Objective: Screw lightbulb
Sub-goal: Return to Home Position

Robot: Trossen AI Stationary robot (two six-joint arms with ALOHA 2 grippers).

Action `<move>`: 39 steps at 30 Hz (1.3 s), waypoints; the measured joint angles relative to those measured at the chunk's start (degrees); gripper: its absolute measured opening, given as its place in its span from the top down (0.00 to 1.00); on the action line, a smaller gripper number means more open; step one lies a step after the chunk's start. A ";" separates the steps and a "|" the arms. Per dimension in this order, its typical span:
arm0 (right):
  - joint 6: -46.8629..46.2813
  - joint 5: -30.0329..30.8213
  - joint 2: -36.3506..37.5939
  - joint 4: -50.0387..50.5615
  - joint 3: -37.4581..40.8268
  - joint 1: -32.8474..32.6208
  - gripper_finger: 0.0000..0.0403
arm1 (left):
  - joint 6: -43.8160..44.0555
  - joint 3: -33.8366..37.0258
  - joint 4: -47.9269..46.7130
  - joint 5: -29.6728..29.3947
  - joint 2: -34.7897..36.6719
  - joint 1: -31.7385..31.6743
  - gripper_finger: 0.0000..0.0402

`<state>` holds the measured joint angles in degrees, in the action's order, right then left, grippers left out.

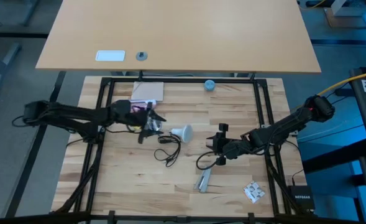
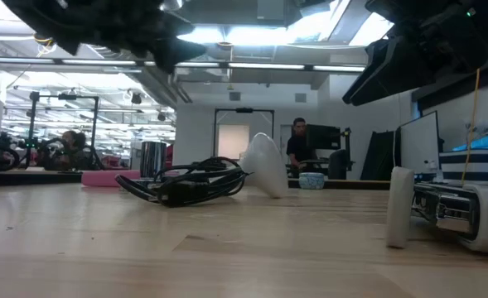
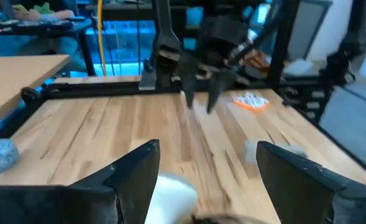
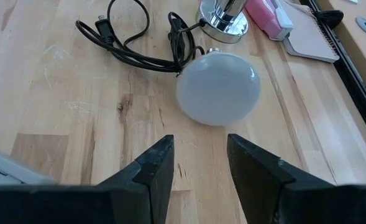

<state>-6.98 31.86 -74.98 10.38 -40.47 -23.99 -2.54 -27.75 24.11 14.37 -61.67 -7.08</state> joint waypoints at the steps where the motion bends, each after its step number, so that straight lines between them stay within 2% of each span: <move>1: 0.00 0.00 0.00 0.05 0.00 0.00 0.62 | -0.54 0.31 -2.29 0.00 1.74 0.15 0.36; 4: 0.00 0.00 0.00 0.00 0.00 0.00 0.62 | -0.64 1.53 -9.38 -0.42 6.28 0.80 0.36; 7: 0.00 -0.02 0.00 0.00 0.00 0.00 0.62 | -0.42 4.18 -13.44 -3.65 10.28 2.41 0.36; 11: 0.00 -0.02 0.00 0.03 0.00 0.00 0.62 | 0.76 9.53 -12.63 -8.00 16.24 5.05 0.36; 17: 0.00 -0.02 0.00 0.01 0.00 0.00 0.62 | 7.42 18.30 -5.04 -13.79 24.44 8.55 0.36; 21: 0.00 -0.01 0.00 0.01 0.00 0.00 0.62 | 5.28 23.00 -1.19 -15.57 29.91 10.80 0.36; 26: 0.00 0.00 0.00 0.00 0.00 0.00 0.62 | 3.55 27.13 -1.22 -18.09 38.29 12.96 0.36; 31: 0.00 -0.01 0.01 0.00 0.00 0.00 0.62 | 3.58 27.17 -11.00 -21.26 46.98 13.50 0.36; 36: 0.00 -0.02 0.01 0.01 0.00 0.00 0.62 | 3.35 27.17 -21.95 -21.41 56.81 13.04 0.36; 39: 0.00 -0.03 0.00 0.01 0.00 0.00 0.62 | -2.25 27.17 -22.23 -21.68 61.29 12.02 0.36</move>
<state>-6.98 31.83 -74.98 10.39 -40.47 -23.99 -4.79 -0.58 1.88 -7.31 -0.37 4.94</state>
